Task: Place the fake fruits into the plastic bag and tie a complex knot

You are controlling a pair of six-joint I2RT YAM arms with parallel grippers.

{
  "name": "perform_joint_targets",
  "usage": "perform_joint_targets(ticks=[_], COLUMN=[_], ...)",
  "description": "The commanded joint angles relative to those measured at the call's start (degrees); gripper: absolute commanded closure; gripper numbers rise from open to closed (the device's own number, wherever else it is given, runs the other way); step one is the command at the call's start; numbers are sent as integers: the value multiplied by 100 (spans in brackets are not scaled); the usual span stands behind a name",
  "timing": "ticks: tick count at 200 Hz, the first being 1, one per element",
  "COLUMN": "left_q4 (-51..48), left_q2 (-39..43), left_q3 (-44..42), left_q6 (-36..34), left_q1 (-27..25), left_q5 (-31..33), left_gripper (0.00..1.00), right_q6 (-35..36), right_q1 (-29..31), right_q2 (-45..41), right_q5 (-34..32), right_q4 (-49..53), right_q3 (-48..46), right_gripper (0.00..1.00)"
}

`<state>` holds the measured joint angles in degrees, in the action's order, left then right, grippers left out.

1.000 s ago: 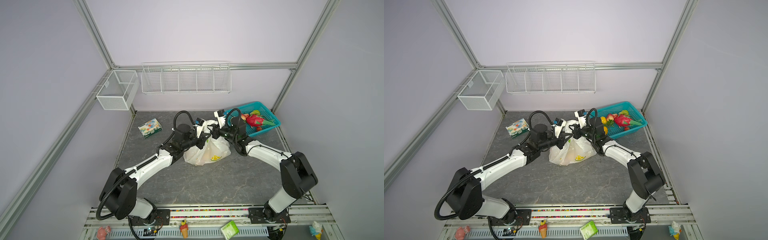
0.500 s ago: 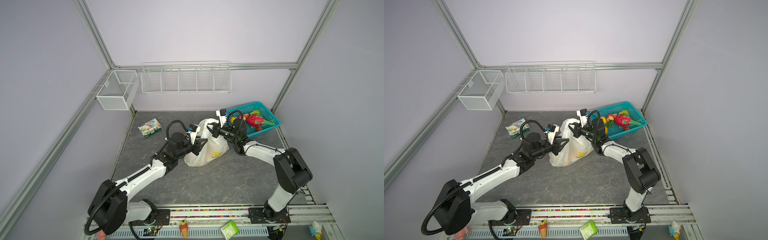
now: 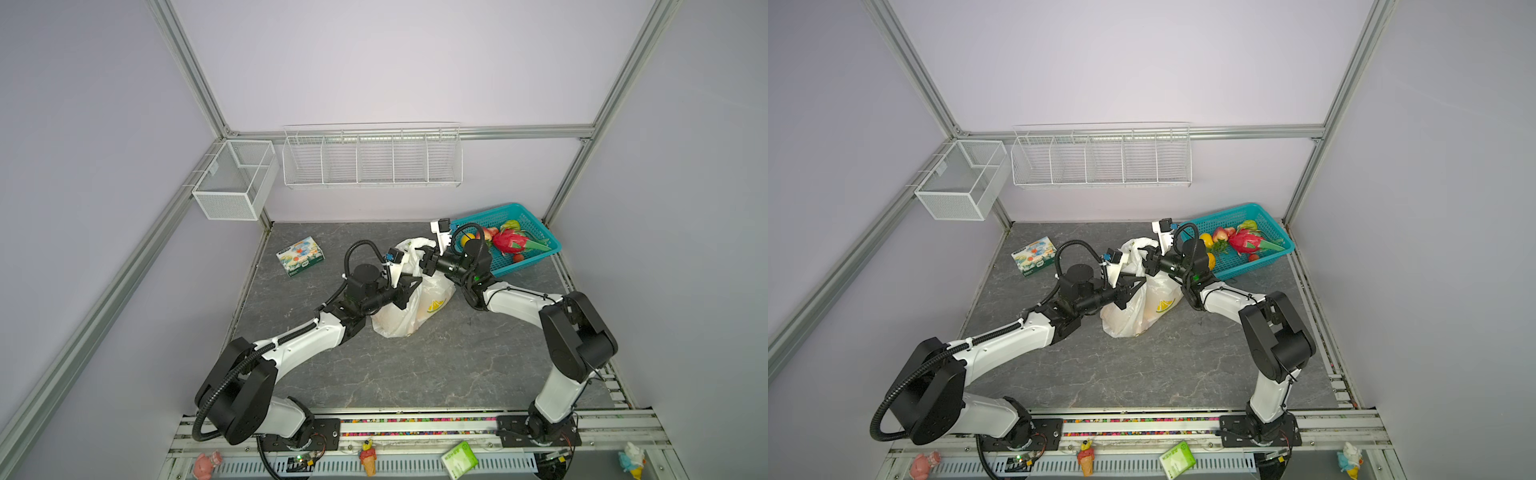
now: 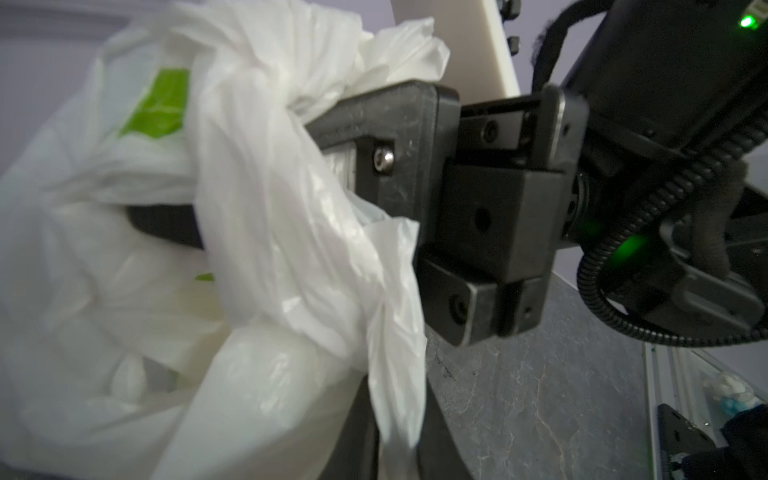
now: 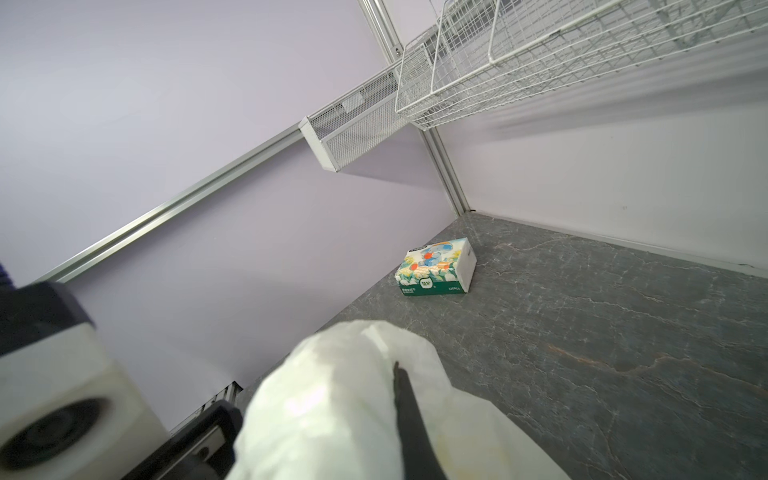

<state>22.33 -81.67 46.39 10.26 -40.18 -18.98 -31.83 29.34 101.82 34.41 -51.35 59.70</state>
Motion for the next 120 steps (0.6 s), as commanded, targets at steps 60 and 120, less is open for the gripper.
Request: perform_joint_targets(ticks=[60, 120], left_q4=[-190, -838], left_q2=[605, 1674], left_q3=[-318, -620], left_q6=[-289, -308], left_q1=[0, 168], left_q5=[-32, 529], left_gripper=[46, 33], right_q6=[-350, -82], right_q1=[-16, -24], right_q2=[-111, -154], right_q5=[741, 902], right_q4=[-1152, -895], right_q3=[-246, -223], right_gripper=[93, 93])
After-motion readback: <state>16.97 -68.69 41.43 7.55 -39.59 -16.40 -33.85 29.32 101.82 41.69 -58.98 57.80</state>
